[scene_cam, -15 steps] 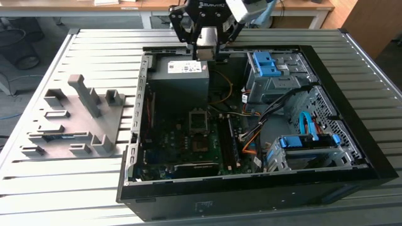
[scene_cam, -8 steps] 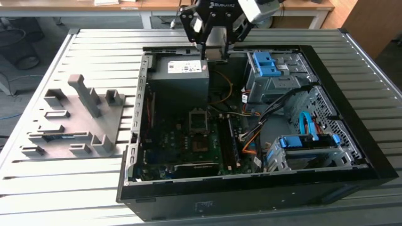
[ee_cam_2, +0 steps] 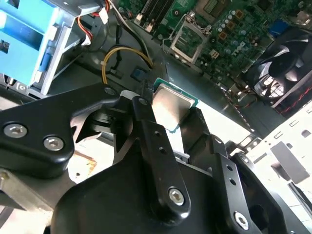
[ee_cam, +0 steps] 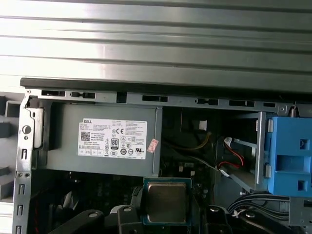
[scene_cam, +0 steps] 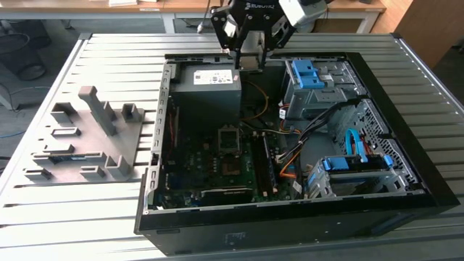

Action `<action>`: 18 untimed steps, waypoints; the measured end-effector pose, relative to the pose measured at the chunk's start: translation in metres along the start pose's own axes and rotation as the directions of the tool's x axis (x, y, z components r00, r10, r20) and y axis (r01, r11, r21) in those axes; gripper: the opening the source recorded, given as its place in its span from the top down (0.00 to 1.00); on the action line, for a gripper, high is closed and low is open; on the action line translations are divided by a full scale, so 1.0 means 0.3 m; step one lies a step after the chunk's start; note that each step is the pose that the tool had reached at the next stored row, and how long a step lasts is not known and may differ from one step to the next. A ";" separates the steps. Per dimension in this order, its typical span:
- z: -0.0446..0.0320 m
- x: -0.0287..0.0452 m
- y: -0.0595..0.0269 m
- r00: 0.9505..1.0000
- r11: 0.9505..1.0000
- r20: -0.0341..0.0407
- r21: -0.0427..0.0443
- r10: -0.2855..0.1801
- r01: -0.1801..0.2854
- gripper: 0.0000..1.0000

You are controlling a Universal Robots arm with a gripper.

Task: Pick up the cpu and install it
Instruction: 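Pick up the cpu and move it towards the insertion slot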

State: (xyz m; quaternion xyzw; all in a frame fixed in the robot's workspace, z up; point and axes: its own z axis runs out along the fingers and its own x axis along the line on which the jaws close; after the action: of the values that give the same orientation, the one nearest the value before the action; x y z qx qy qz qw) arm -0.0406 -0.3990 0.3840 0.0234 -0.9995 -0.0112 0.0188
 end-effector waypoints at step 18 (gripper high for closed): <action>0.091 0.001 -0.105 1.000 1.000 0.001 -0.011 0.005 -0.005 0.53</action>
State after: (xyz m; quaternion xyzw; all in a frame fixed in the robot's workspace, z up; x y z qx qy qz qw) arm -0.0406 -0.4300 0.3559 0.0206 -0.9995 -0.0166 0.0186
